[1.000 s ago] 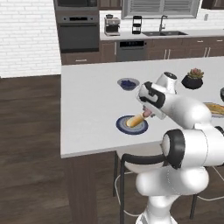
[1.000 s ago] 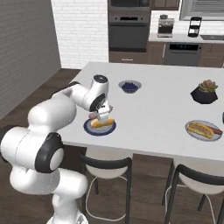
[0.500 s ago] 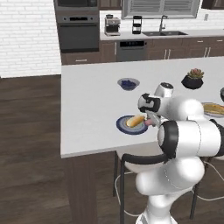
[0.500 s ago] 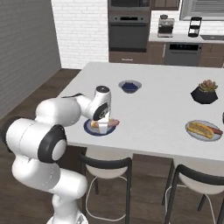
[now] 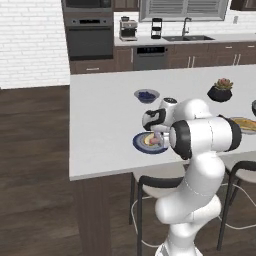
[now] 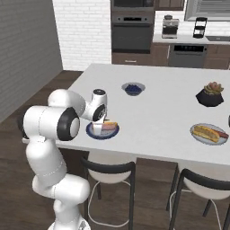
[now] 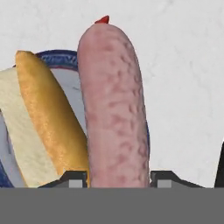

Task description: Place one bun and one sausage from the bowl on each plate.

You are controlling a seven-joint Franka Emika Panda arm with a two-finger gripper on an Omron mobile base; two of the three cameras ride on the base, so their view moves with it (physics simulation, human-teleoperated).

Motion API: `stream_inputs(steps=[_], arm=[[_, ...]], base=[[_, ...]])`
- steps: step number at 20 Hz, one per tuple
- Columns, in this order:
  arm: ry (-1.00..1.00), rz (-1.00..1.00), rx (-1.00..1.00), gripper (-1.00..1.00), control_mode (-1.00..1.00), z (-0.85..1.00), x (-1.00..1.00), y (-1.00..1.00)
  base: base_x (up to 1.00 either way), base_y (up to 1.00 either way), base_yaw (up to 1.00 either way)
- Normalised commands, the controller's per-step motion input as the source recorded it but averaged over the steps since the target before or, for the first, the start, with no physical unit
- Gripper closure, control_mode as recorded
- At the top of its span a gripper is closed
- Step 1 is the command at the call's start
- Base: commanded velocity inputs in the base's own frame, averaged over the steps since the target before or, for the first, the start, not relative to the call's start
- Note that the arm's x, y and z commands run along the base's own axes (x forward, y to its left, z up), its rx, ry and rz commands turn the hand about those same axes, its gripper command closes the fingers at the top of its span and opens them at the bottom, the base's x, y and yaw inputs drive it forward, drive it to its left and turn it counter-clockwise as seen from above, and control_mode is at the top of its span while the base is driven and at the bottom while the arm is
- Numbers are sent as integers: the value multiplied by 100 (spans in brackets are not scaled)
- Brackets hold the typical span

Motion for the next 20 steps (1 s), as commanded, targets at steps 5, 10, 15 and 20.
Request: stream_inputs(steps=[5,10,15,20], arm=[[5,-2,-1,-100,-100,-39,58,21],[0,0,0,-100,-100,-9,-3,0],[-2,0,1,-100,-100,9,-39,-4],[-30,0,5,-100,-100,84,-61,-5]], base=[[0,0,0],[0,0,0],[0,0,0],[0,0,0]])
